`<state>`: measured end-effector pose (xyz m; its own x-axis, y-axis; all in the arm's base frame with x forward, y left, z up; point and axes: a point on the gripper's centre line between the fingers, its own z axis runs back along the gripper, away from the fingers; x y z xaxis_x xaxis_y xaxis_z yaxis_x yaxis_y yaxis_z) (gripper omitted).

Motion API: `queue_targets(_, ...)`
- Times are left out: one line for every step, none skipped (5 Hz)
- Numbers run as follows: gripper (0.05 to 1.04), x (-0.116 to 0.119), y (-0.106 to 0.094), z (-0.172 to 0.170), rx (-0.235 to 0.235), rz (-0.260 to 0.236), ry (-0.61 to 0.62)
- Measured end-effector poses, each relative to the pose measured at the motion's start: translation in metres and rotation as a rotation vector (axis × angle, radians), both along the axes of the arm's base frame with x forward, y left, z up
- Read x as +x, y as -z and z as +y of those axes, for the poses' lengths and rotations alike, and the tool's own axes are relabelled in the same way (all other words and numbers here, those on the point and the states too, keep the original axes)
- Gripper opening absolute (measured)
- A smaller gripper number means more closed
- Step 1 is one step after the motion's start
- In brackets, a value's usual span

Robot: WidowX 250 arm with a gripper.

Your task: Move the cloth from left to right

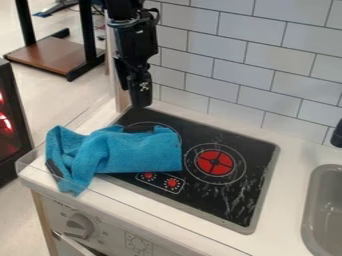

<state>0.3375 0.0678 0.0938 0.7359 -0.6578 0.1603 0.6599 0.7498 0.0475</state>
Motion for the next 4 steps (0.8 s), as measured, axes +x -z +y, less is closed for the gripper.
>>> queue_targets(0.999, -0.002, 0.006, -0.002, -0.005, 0.02, 0.0)
queue_targets(0.999, -0.011, 0.024, 0.001, 0.014, 0.091, -0.012)
queue_targets(0.999, -0.026, 0.037, 0.004, 0.051, 0.14, -0.013)
queue_targets(0.999, -0.041, 0.057, 0.006, 0.075, 0.197, -0.003)
